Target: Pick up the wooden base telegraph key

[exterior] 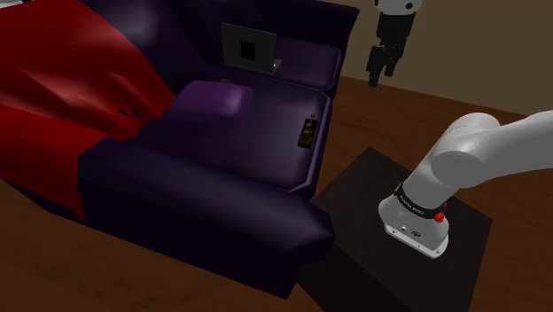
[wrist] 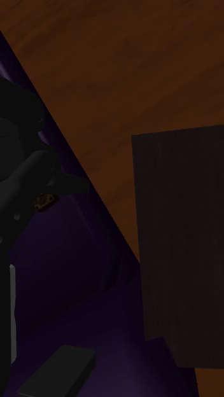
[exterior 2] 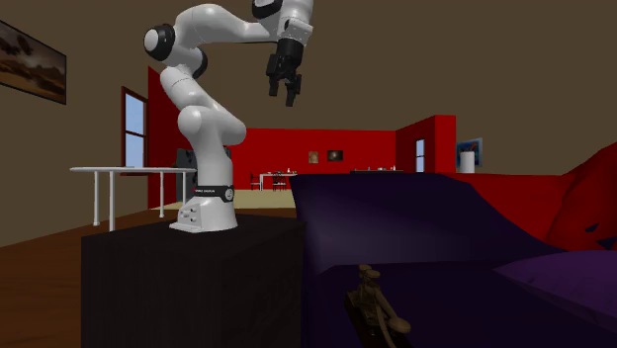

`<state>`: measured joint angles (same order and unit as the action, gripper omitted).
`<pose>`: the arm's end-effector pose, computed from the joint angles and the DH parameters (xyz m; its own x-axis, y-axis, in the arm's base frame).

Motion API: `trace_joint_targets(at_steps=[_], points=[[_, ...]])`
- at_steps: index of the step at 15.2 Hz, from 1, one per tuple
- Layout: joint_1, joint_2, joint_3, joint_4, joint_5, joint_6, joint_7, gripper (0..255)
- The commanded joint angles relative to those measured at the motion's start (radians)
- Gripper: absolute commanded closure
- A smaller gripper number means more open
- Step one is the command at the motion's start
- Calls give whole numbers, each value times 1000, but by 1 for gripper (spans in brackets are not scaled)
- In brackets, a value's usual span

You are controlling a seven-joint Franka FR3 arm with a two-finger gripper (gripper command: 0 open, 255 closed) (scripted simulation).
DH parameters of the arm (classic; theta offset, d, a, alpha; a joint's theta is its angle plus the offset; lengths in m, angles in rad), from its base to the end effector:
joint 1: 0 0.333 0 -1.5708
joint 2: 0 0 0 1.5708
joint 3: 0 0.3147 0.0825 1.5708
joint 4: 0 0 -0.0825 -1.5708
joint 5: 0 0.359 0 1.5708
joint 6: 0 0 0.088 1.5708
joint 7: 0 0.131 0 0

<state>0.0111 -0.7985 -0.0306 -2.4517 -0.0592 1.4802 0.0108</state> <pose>0.2608 -0.0150 0.5201 0.9849 -0.0225 -0.1719 -0.0160 -0.9991 0.0389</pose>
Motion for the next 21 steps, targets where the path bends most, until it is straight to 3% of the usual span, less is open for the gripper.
trace_joint_targets(at_steps=[1,11,21], points=[[0,0,0,0,0,0,0,0],[-38,261,-43,-93,-34,383,33,0],[-71,633,-86,-35,-45,726,58,0]])
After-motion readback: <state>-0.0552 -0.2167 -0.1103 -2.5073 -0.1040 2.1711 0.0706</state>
